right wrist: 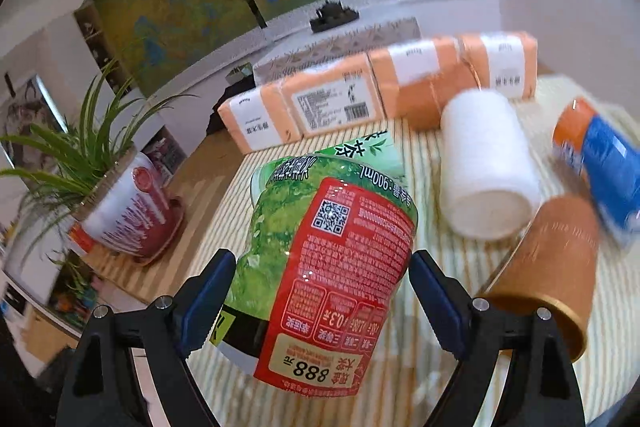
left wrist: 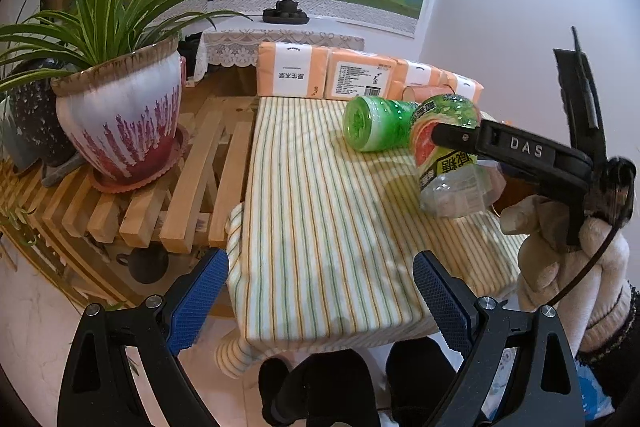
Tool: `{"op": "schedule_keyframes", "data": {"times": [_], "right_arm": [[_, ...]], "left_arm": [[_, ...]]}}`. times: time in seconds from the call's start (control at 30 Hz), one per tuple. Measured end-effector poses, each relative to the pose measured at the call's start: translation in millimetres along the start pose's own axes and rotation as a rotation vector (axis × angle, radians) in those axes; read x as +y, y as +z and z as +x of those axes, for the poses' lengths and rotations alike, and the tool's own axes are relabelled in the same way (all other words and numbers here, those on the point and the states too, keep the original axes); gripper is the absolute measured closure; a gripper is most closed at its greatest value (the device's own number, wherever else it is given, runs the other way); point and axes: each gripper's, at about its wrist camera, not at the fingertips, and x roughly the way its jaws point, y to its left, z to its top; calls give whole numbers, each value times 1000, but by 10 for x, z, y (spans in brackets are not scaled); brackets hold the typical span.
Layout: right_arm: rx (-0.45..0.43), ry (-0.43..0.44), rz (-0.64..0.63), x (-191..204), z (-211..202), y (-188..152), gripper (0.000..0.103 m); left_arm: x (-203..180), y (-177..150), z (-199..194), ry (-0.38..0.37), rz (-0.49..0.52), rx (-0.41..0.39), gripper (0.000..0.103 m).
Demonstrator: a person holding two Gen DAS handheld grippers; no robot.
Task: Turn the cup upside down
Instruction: 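Rotate the held grapefruit cup with the right tool so its lid points up, then lower the grapefruit cup onto the table standing on its base with the right tool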
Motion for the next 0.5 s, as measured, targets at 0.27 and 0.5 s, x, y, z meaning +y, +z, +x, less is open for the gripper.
{"op": "schedule_keyframes", "data": {"times": [0.27,0.5], "right_arm": [[-95,-85,-122,122,-29,-31,18],[-131,-145,-172,242,57,28,18]], "left_arm": [[-36,24,39,-13,2,-1,8],[-15,19,22,-15,0,-4,8]]}}
